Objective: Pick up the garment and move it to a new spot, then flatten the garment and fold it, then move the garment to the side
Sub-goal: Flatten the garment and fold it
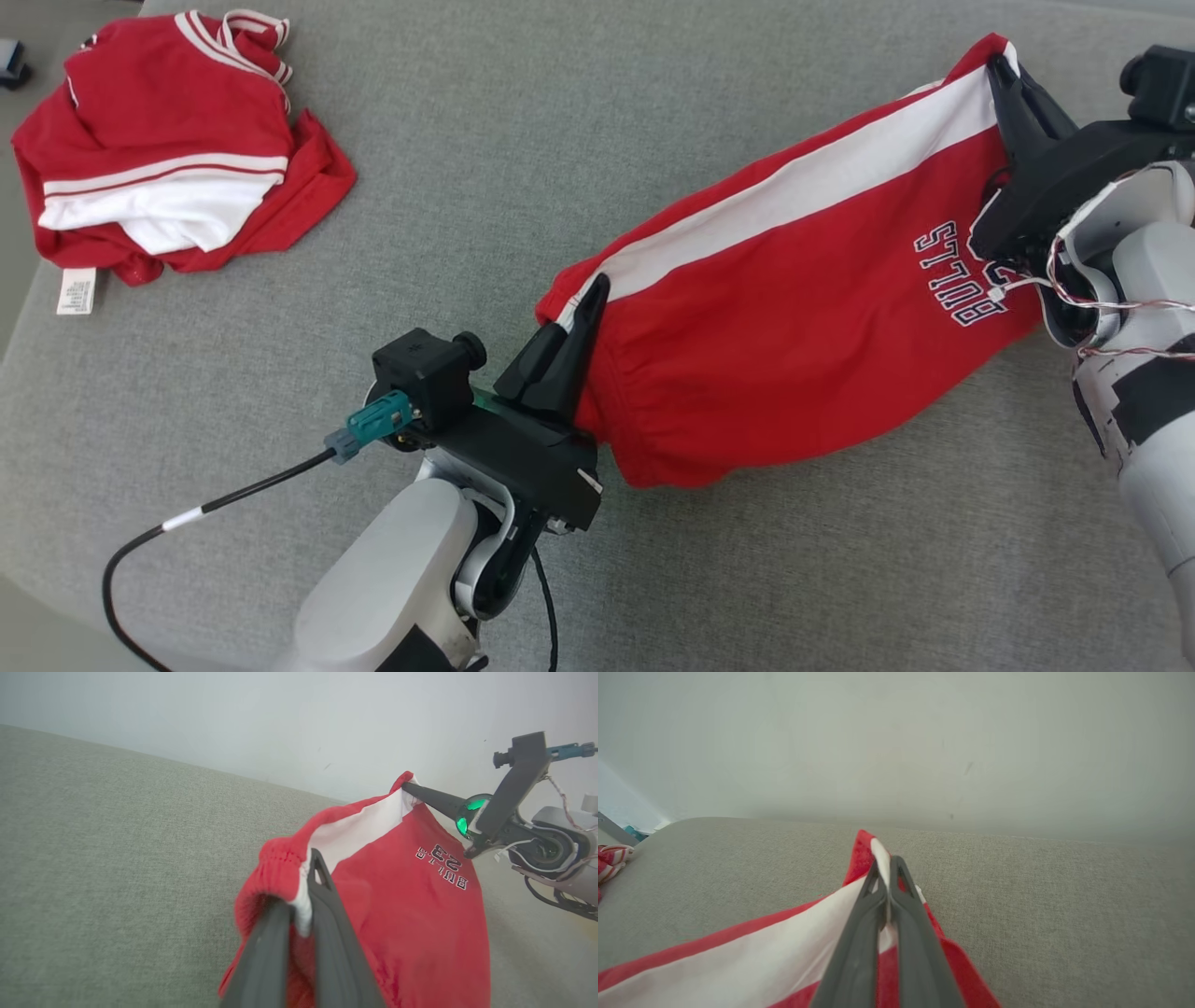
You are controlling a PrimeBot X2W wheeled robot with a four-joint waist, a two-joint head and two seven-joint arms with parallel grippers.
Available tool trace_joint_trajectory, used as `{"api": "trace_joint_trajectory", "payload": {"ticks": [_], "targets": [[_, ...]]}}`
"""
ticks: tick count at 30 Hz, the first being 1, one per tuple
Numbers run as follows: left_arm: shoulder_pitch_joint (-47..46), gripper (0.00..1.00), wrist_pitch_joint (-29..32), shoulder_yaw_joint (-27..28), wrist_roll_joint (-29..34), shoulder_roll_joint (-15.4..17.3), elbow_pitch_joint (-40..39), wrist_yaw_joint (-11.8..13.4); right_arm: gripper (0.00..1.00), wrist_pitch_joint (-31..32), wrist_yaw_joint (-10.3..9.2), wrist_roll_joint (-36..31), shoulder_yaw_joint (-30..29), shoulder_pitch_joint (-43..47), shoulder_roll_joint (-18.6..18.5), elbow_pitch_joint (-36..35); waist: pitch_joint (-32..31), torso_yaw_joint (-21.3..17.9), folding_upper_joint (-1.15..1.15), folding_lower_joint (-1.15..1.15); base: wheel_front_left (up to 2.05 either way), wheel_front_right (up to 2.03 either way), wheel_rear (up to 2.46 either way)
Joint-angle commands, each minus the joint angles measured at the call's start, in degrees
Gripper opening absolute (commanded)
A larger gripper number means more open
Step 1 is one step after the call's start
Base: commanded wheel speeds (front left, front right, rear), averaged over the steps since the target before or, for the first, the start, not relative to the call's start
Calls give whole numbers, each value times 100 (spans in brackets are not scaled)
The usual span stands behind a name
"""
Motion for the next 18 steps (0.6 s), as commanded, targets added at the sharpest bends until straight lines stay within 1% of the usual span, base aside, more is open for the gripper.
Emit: {"api": "trace_joint_trajectory", "payload": {"ticks": [1,4,5,6,7,9,11,15,18], "targets": [[-98,0,-18,-28,34,-39,61,5,0,-72,-13,-65,96,-141,34,230,132,113,-1,-1,0,0,0],[-149,0,-17,-65,117,-77,161,5,0,-172,-13,-127,268,-308,78,580,136,104,-1,-1,0,0,0],[-164,44,-18,-71,173,-83,212,5,41,-235,-13,-117,312,-345,88,675,120,93,-1,-1,0,0,0],[-173,100,-18,-56,242,-87,238,5,56,-285,-13,-105,359,-372,96,761,94,78,-1,-1,0,0,0],[-161,100,-18,29,317,-88,264,5,100,-326,-13,-94,422,-384,108,816,61,62,-1,-1,0,0,0],[-41,100,-18,220,465,-120,345,7,100,-392,-13,-68,562,-371,116,915,-27,18,-1,-1,0,0,0],[27,100,-18,270,542,-143,367,7,100,-427,-13,-29,624,-352,105,949,-74,1,-1,-1,0,0,0],[277,100,-18,435,782,-152,415,7,100,-544,-13,110,865,-184,-36,1024,-293,-36,-1,-1,0,0,0],[591,100,-18,673,953,-173,335,7,100,-635,-13,327,1036,15,-185,1051,-500,-50,-1,-1,0,0,0]]}}
